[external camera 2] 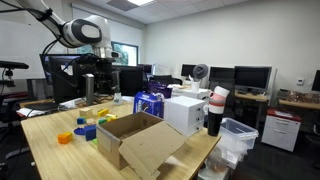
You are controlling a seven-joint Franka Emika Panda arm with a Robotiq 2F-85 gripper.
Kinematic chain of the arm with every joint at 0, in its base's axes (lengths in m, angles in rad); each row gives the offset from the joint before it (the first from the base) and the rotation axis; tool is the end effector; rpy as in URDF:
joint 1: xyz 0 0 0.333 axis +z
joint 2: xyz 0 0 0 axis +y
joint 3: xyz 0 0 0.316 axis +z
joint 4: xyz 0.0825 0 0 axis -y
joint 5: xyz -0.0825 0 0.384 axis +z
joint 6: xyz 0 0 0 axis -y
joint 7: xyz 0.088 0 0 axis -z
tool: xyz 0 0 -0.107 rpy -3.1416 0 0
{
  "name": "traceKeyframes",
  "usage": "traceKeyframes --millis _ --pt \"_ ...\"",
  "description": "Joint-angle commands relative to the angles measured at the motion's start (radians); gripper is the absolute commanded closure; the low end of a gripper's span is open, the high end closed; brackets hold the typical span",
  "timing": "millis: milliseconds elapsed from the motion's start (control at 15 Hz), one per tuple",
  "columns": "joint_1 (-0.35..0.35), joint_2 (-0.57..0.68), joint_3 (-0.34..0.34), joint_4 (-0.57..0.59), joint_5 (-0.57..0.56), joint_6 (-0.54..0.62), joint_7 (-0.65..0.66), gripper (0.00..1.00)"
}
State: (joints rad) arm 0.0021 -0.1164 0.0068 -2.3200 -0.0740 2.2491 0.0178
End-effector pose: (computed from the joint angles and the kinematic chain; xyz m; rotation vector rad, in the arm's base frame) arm 0.4965 0.0024 0.3930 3.0814 0.0558 0.0713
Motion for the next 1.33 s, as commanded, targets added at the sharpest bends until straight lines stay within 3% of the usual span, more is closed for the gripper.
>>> traceKeyframes --millis 0,1267 --pt "0.0 0.0 0.001 0.002 0.0 -0.003 0.0 0.0" --pt "-0.001 0.001 0.001 0.001 0.001 0.014 0.016 0.0"
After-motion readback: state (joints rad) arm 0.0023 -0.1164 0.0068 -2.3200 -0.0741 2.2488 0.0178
